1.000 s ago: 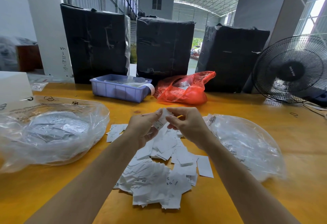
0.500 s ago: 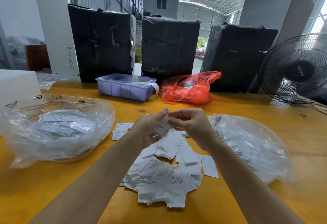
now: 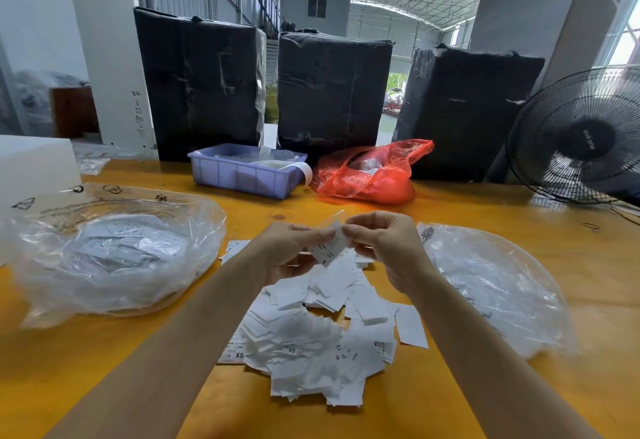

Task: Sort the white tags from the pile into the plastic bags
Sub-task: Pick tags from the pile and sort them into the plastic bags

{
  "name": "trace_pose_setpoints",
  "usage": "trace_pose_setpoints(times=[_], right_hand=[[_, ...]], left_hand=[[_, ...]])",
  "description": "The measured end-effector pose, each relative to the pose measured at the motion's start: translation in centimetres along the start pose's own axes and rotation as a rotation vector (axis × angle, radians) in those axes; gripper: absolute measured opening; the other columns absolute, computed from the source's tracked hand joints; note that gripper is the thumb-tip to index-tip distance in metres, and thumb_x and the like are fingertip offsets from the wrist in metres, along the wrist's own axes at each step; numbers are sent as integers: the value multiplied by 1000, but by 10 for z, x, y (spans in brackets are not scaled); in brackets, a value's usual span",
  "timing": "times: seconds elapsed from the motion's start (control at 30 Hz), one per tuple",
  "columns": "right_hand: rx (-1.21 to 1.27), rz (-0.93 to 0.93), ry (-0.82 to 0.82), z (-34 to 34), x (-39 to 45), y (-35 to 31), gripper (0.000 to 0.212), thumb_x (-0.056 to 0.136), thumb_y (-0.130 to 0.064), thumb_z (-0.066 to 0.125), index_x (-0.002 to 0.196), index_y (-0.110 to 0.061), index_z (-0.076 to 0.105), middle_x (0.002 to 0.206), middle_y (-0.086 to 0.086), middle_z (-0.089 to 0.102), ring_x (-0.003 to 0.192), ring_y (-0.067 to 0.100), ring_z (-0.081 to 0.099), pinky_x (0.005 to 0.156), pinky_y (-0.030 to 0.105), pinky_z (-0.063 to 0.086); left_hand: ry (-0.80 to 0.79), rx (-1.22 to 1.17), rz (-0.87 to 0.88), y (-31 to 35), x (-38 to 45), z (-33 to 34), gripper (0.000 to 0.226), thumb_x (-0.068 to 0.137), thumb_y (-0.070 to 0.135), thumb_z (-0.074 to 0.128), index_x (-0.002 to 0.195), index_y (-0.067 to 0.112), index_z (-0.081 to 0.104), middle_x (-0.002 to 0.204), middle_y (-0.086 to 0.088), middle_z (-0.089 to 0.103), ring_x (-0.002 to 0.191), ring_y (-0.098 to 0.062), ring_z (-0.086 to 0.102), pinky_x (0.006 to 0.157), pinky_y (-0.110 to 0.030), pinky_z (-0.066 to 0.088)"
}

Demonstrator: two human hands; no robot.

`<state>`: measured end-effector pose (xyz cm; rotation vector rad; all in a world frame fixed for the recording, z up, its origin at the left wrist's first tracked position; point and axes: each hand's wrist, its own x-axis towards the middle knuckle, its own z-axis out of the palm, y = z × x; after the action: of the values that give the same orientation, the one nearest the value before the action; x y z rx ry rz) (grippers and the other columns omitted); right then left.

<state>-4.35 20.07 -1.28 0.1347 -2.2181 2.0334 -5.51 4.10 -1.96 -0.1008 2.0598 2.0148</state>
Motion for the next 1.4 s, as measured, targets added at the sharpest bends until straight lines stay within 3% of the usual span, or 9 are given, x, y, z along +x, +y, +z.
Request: trace_pose_setpoints(times=[0.17,0.3,0.47,0.7,0.83,1.03,1.1,1.2,1.4], right_hand=[[75,57,46,-1,1,0,8,79,-2,71,84,-8,67,71,7,68,61,12,64,58,20,52],[-18,6,83,-14,3,-9,8,80,-6,71,85,-12,68,76,6,72,63,12,68,63,23,52],[-156,-56,137,-51,7,-29,5,83,-10,68,85,-14,69,77,5,73,70,17,69,62,27,48],[-646,135,190,-131,14,-35,7,84,-6,68,80,0,69,66,10,72,66,25,70,58,31,53],[-963,363,98,-157,13,-9,7,86,1,63,88,5,69,72,15,71,67,26,70,59,32,57],[-1279,204,69,-157,13,40,54,81,-39,71,124,-9,59,123,3,61,112,18,57,92,26,42],[-1228,211,73,-151,12,51,50,76,-37,77,116,-11,62,113,4,62,109,21,56,86,25,44],[-1142,148,176,-145,9,58,23,71,-21,81,69,-9,62,66,1,54,74,18,53,55,24,34],[-916,61,391,-153,6,56,8,82,-8,70,77,-4,75,86,9,73,79,17,60,65,23,37]], left_hand=[[68,92,21,5,-2,-13,13,74,20,77,80,10,72,61,-3,70,63,-13,60,40,-14,43],[329,182,168,17,-7,-62,10,77,19,77,82,12,71,57,0,68,46,-6,56,40,-14,37],[860,421,156,9,-13,-149,17,84,7,68,100,1,69,89,-16,68,82,-28,65,65,-33,52],[1116,946,-51,-7,-7,-150,28,89,-3,53,117,-5,54,115,-26,56,99,-37,52,77,-42,44],[1126,1030,-89,4,3,-135,49,86,7,61,131,-1,43,139,-28,31,125,-45,31,100,-51,33],[1003,1052,259,16,8,-85,42,84,15,66,121,1,53,121,-27,47,111,-44,44,86,-48,42],[882,1033,423,11,8,-64,43,84,13,66,124,1,55,120,-26,52,110,-43,47,88,-48,42],[721,989,560,4,7,-40,40,84,13,67,121,2,60,119,-22,58,111,-38,51,94,-43,41],[471,904,668,-20,2,-12,32,85,12,67,116,5,64,119,-11,64,109,-26,58,95,-31,42]])
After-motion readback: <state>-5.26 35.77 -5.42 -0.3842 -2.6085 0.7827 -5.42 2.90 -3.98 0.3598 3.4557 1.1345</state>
